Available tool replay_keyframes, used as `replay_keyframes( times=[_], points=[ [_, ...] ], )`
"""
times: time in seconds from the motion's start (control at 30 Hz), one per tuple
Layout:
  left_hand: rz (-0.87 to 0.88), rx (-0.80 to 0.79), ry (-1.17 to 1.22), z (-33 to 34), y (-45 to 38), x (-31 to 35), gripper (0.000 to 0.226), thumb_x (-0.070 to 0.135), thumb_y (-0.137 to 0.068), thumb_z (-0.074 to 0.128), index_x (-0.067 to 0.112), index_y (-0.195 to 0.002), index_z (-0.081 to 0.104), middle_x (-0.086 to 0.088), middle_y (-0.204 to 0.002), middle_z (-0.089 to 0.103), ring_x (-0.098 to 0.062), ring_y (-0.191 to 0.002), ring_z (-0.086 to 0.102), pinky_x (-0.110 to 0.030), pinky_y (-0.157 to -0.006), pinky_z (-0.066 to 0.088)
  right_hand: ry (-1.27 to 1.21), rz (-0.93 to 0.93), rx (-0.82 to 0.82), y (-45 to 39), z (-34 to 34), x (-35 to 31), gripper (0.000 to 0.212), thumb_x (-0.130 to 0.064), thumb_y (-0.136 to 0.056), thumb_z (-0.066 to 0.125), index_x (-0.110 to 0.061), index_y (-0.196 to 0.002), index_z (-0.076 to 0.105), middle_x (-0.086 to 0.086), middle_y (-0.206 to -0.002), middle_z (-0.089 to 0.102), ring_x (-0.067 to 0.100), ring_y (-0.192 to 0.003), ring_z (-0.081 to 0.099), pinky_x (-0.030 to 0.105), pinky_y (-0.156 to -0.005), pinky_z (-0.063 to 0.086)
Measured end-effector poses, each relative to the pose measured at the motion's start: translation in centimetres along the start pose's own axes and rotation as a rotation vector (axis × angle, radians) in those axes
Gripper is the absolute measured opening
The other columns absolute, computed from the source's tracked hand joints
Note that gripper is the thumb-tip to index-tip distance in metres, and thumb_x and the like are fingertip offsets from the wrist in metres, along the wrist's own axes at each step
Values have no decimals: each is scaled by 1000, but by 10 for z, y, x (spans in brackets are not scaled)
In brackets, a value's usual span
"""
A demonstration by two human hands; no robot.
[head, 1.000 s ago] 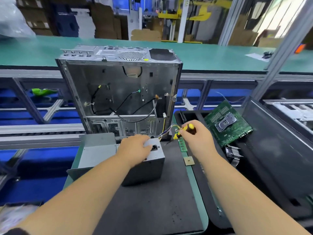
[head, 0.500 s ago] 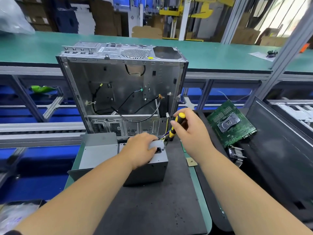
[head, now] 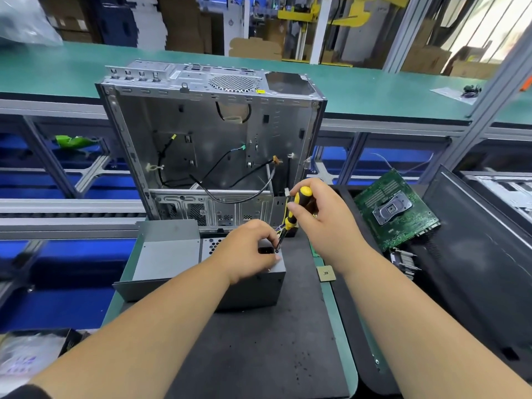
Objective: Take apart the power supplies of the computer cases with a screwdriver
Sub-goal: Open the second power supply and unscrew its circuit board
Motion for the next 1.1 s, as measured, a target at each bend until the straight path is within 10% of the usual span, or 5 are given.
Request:
replay_keyframes(
  times=[0.37, 0.6, 0.93, 1.1],
  points=[
    [0, 2, -1, 1, -2, -2, 17, 31, -74, 74, 38, -80, 61, 16, -107, 56, -10, -107, 55, -41, -94, 47, 60, 39, -111, -4, 3, -3, 13, -21, -97, 60, -29, -106, 55, -14, -86, 58, -5, -82, 56, 7, -65, 41],
    [5, 1, 10, 3, -3, -2, 17, 25, -76, 75, 35, -80, 61, 14, -106, 57, -10, -107, 55, -40, -92, 48, 139, 75, -264, -11, 6, -10, 29, -20, -98, 57, -38, -119, 47, -8, -91, 63, 9, -80, 63, 33, -71, 54],
    [-7, 2, 20, 2, -5, -2, 18, 24, -75, 76, 35, -77, 61, 14, -107, 58, -7, -109, 55, -39, -94, 47, -7, 48, 12, -7, 8, -13, 7, -30, -97, 59, -30, -104, 59, -6, -93, 60, 21, -87, 63, 48, -79, 54],
    [-8, 1, 19, 4, -4, -2, 16, 25, -75, 75, 34, -78, 62, 14, -106, 58, -7, -108, 55, -39, -95, 48, -241, 158, 137, -4, 9, -5, 23, -27, -89, 73, -37, -106, 61, -15, -89, 64, 11, -78, 66, 35, -71, 60]
  ],
)
Point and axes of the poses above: each hand's wrist, its own y-axis away from the middle knuckle, its own z-axis out of the palm, x = y × z, the point moved 6 cm from there along -y, towards the middle knuckle
